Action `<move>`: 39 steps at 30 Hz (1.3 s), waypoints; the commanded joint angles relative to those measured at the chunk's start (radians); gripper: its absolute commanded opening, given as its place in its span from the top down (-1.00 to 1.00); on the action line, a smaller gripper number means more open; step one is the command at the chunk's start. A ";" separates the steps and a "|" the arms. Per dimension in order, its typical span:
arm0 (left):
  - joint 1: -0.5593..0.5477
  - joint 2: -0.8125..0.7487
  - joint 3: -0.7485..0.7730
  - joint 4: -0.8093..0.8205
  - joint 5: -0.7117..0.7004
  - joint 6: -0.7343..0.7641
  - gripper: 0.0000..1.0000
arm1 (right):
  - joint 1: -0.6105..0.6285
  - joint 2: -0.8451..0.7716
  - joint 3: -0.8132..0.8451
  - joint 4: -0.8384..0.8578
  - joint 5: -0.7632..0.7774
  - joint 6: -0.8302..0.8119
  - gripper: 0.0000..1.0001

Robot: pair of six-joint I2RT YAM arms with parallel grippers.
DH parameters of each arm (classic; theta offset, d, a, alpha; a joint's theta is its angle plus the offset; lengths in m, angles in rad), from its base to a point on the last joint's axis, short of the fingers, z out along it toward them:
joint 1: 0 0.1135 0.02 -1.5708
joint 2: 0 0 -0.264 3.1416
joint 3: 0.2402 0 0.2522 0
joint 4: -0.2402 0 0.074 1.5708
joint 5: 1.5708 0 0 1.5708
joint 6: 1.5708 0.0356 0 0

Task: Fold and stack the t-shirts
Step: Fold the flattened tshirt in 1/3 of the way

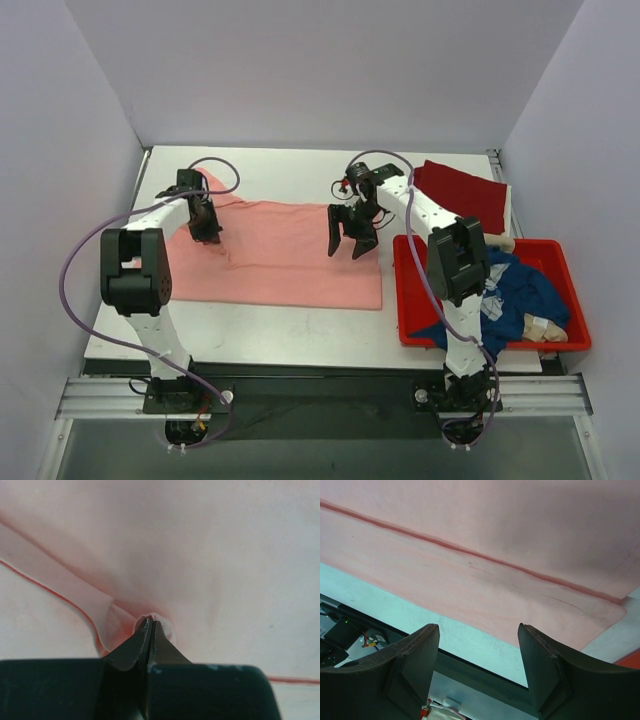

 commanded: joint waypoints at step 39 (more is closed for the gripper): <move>0.027 -0.030 -0.164 0.424 0.165 -0.217 -0.74 | -0.034 0.200 0.134 -0.027 0.102 -0.034 -0.31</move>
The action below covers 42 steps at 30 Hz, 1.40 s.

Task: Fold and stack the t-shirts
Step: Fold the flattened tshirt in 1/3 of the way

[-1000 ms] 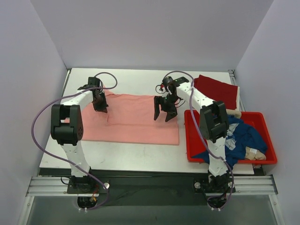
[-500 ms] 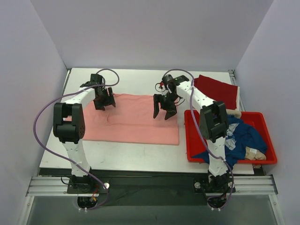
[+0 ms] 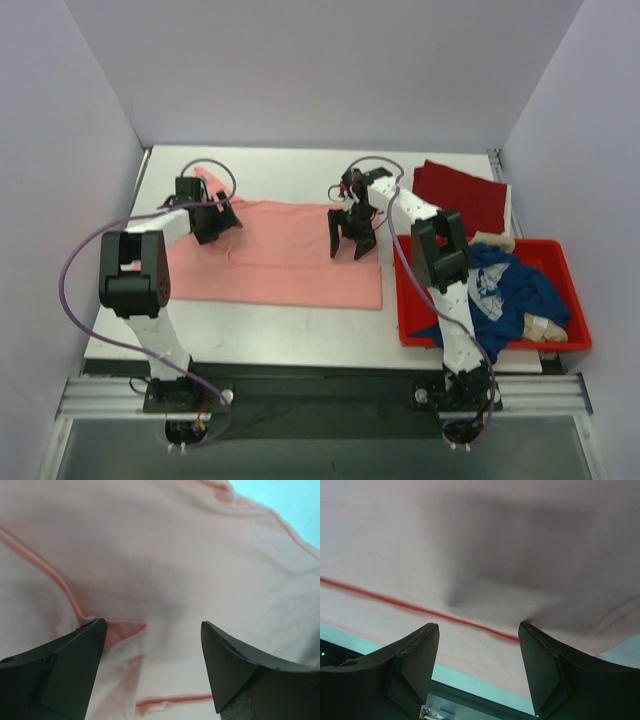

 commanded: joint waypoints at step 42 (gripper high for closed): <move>0.069 -0.587 -0.652 0.001 -0.141 -0.118 -0.78 | 0.173 -0.260 -0.621 0.105 0.140 0.061 -0.28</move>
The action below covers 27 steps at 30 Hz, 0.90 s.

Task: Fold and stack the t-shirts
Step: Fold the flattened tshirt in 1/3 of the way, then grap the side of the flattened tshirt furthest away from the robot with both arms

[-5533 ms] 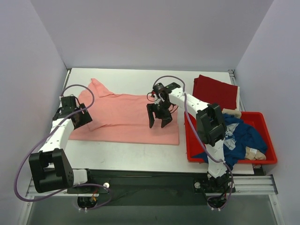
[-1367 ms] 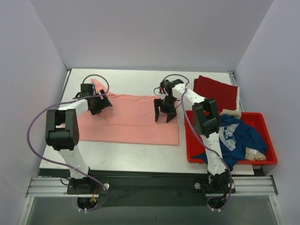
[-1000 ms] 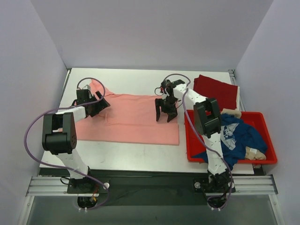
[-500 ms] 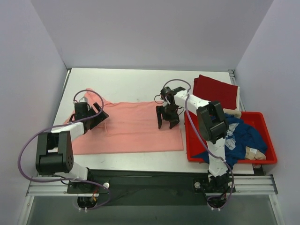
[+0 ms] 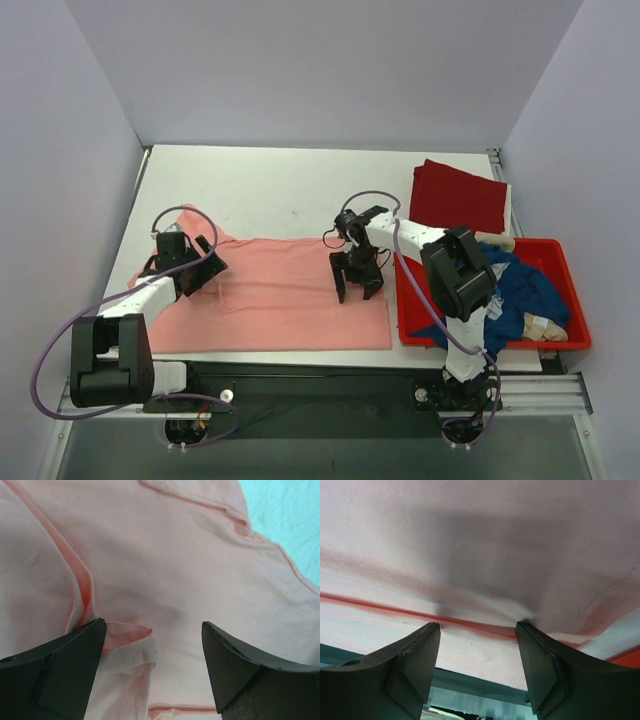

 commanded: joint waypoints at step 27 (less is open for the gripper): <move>0.026 0.205 0.540 -0.207 0.009 0.106 -0.82 | -0.250 0.162 0.484 -0.041 0.227 -0.120 -0.02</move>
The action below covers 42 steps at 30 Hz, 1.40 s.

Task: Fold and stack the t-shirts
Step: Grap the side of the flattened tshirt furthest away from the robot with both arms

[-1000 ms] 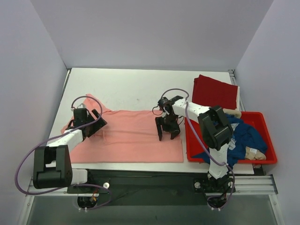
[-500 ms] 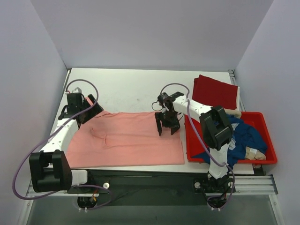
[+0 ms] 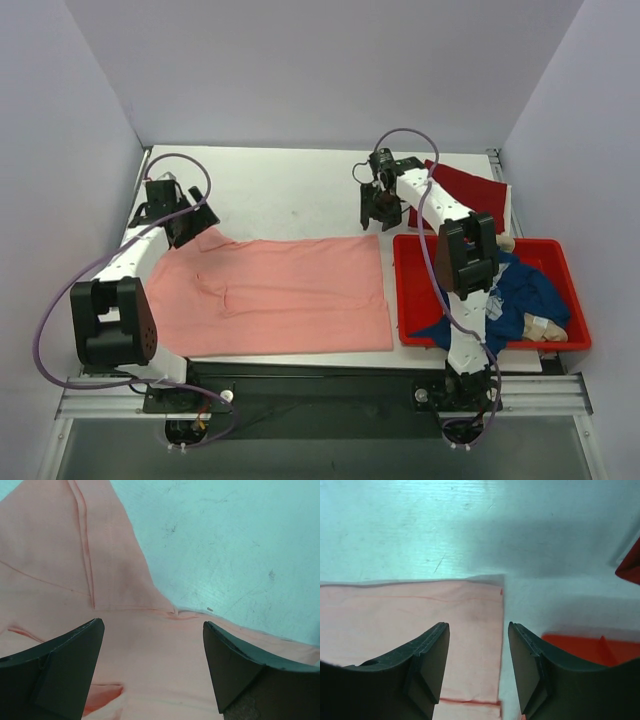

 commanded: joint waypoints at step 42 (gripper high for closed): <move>0.081 0.467 0.465 -0.060 -0.152 0.092 -0.59 | -0.048 0.176 0.005 -0.011 -0.019 -0.006 0.92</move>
